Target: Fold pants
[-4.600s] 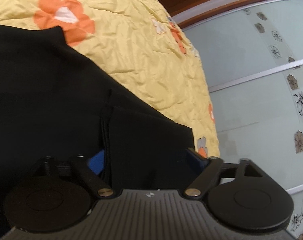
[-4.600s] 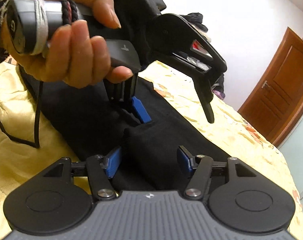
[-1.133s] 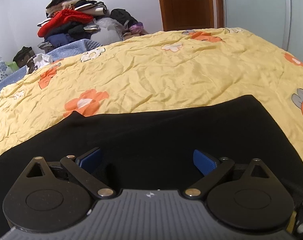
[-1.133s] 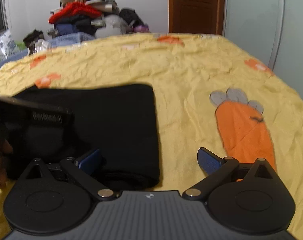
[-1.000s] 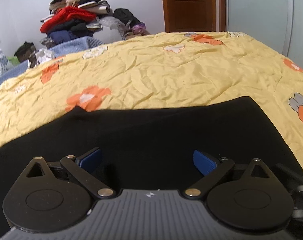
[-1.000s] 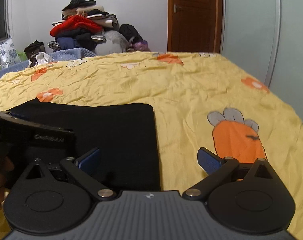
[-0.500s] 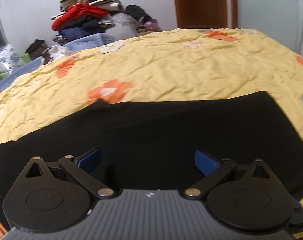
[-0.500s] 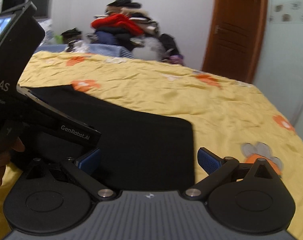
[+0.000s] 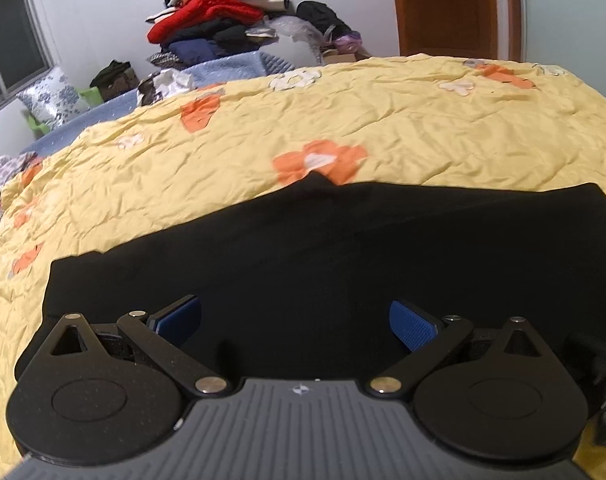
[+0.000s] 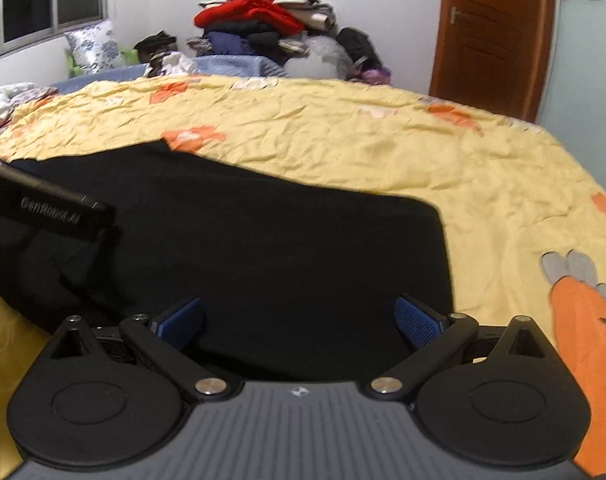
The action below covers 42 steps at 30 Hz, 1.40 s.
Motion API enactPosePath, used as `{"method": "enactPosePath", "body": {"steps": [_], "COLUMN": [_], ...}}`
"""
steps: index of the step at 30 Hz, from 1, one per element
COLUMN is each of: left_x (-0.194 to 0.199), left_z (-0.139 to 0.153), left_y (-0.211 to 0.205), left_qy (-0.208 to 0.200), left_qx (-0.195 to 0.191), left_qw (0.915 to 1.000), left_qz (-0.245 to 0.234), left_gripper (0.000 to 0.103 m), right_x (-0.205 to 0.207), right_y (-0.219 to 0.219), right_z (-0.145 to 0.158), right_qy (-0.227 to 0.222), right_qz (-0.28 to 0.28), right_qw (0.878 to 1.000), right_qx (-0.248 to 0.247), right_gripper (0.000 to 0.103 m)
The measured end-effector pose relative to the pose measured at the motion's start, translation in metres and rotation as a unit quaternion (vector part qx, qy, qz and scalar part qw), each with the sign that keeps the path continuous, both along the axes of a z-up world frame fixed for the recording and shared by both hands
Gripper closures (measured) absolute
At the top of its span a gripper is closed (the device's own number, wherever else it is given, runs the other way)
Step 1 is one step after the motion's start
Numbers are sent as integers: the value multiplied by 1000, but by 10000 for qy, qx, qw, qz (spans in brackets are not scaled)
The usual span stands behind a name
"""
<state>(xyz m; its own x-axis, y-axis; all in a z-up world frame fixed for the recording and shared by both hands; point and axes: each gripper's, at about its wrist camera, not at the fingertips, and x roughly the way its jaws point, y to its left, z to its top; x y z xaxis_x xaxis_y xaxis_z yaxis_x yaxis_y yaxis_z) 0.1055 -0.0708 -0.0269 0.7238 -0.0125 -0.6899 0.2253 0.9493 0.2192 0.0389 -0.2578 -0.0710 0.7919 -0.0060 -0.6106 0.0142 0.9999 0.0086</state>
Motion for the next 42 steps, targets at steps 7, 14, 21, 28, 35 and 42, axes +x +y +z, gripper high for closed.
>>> {"method": "enactPosePath", "body": {"steps": [7,14,21,28,35,42], "left_x": [-5,-7,-14,-15,-16,-16], "left_z": [-5,0,2,8,21,8], "left_y": [19,92,187,230,256,314], "left_qy": [20,-87,-84,-289,-361,663], "left_qx": [33,257,104,-153,-193,-2418], "left_qw": [10000,9983,9919,9855,9772,9445], "left_qz": [-14,520,1262,1666,2085,2124], "left_gripper": [0,0,0,0,0,1], "right_x": [1,-21,-13,-15,-14,-14], "right_y": [5,53,131,198,272,337], "right_z": [-6,26,25,30,24,-7], "right_qy": [100,-707,-661,-813,-1133,-1477], "right_qz": [28,733,1707,2375,2975,3104], "right_qw": [9999,9937,9818,9669,9339,8677], "right_qx": [-43,-471,-502,-453,-1629,-3592], "right_gripper": [0,0,0,0,0,0]}}
